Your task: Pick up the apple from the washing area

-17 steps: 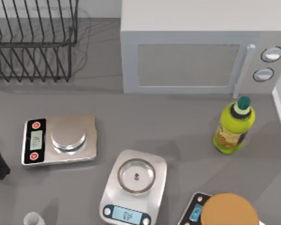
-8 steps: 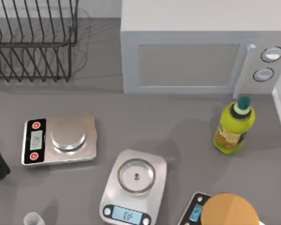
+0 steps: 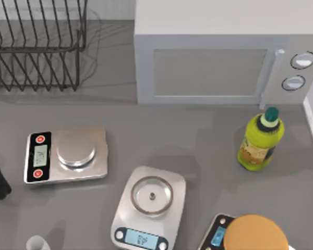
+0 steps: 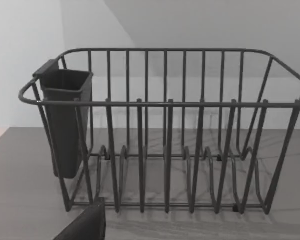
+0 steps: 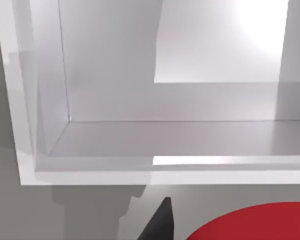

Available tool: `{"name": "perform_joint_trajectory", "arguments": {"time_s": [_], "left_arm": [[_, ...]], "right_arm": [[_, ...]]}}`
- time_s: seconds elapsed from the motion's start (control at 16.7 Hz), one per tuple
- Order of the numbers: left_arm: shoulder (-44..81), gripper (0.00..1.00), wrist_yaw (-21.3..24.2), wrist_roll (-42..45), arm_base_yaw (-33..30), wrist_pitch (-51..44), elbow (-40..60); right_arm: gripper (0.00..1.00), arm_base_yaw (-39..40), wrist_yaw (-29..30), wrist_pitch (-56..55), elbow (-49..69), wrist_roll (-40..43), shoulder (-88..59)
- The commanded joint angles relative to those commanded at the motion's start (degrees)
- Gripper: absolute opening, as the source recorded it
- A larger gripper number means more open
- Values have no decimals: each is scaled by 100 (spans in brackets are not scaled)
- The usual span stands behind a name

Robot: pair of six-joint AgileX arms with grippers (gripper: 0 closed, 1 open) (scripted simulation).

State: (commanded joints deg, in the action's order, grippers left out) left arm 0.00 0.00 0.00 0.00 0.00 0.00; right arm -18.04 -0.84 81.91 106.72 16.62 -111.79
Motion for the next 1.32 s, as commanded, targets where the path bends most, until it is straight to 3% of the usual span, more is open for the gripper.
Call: {"name": "perform_joint_trajectory", "arguments": {"time_s": [0.3, 0.66, 0.96, 1.32], "left_arm": [[0, 100, 0, 0, 0, 0, 0], [0, 100, 0, 0, 0, 0, 0], [0, 100, 0, 0, 0, 0, 0], [0, 100, 0, 0, 0, 0, 0]], "right_arm": [[0, 409, -341, -45, -194, -410, 164], [0, 2719, -1047, -210, -1093, -2769, 897], [0, 4704, -545, -345, -1897, -4733, 1380], [0, 5366, 84, -420, -2273, -5291, 1552]]}}
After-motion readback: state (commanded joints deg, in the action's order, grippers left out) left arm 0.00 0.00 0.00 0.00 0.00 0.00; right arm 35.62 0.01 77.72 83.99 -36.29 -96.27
